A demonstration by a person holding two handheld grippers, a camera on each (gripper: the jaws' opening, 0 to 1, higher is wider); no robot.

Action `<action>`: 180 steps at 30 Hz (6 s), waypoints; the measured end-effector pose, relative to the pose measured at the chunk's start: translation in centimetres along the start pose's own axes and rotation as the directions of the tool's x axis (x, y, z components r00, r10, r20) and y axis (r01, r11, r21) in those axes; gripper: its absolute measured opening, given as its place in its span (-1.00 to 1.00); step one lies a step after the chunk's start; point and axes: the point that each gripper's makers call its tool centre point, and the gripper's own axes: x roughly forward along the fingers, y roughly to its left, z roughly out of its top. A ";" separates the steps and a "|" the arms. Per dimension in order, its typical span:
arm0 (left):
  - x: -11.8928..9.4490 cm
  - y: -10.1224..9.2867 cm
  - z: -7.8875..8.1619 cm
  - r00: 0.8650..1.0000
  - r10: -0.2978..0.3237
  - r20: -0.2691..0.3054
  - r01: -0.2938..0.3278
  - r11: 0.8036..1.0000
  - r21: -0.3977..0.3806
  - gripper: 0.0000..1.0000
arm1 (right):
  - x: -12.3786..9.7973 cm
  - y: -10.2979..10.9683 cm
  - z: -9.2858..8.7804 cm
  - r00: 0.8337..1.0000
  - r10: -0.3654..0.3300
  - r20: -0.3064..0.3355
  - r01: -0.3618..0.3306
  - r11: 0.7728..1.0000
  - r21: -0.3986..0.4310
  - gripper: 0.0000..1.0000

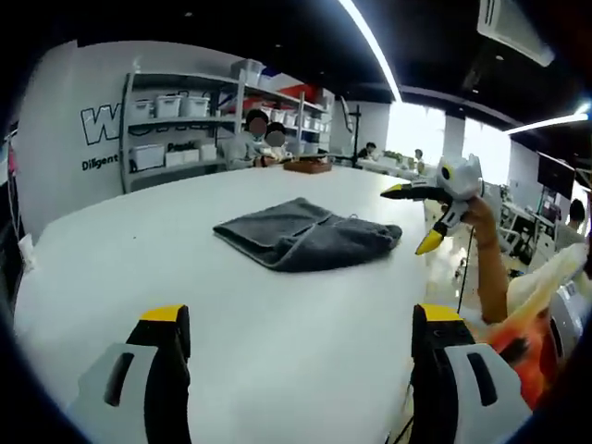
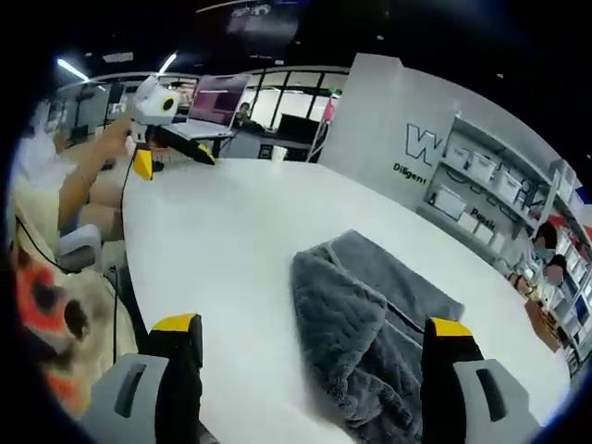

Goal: Open the folded towel by lifting each exposed corner and separating the folded layers until the towel lies flat within the target outline without major curled edges

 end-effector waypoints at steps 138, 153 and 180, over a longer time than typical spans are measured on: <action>4.4 24.8 -7.3 0.858 0.486 -0.165 -0.509 0.847 -0.154 -0.97 | 3.4 2.8 -0.4 0.992 0.126 -0.026 -0.126 0.992 -0.014 0.90; 0.1 19.9 -9.2 0.888 0.439 -0.140 -0.452 0.888 -0.087 -0.97 | 4.0 3.3 -0.9 0.989 0.141 -0.043 -0.142 0.990 -0.009 0.89; -3.9 6.7 -11.4 0.963 0.255 -0.087 -0.258 0.966 -0.023 -0.97 | 4.5 3.6 -0.9 0.988 0.147 -0.055 -0.148 0.989 -0.009 0.88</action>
